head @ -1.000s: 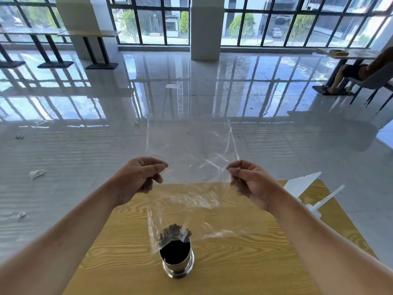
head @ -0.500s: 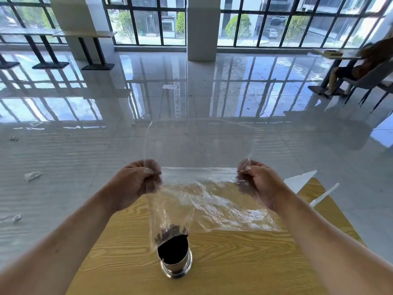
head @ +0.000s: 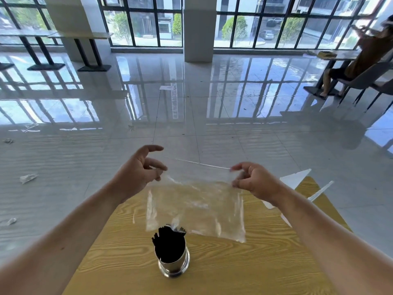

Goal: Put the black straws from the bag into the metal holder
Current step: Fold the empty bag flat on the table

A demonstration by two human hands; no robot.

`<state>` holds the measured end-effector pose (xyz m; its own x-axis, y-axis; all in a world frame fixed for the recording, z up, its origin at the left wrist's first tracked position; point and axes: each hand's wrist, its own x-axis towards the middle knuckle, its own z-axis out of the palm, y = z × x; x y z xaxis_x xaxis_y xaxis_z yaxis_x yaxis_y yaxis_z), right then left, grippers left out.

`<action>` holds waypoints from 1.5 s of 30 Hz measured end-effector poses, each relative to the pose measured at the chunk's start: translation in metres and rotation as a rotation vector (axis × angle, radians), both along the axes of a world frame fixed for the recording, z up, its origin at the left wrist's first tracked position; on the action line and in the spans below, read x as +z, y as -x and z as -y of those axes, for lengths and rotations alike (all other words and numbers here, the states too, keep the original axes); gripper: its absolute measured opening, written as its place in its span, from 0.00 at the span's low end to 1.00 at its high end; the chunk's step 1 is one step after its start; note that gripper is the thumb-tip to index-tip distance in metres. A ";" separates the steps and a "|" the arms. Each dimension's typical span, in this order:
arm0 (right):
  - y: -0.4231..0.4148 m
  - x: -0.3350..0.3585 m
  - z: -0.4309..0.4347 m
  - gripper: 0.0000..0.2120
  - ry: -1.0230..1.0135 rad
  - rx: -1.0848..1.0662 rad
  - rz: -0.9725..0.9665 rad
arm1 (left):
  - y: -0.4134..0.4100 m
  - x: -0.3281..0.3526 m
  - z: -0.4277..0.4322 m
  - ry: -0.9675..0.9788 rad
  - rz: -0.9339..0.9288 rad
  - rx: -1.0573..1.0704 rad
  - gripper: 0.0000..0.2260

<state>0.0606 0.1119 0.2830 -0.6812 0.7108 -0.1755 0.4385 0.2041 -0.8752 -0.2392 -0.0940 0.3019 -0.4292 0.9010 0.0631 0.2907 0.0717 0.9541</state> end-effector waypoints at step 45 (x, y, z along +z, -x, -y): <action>-0.030 0.022 0.003 0.11 0.574 0.001 -0.290 | -0.079 -0.007 -0.060 0.262 0.339 -0.233 0.13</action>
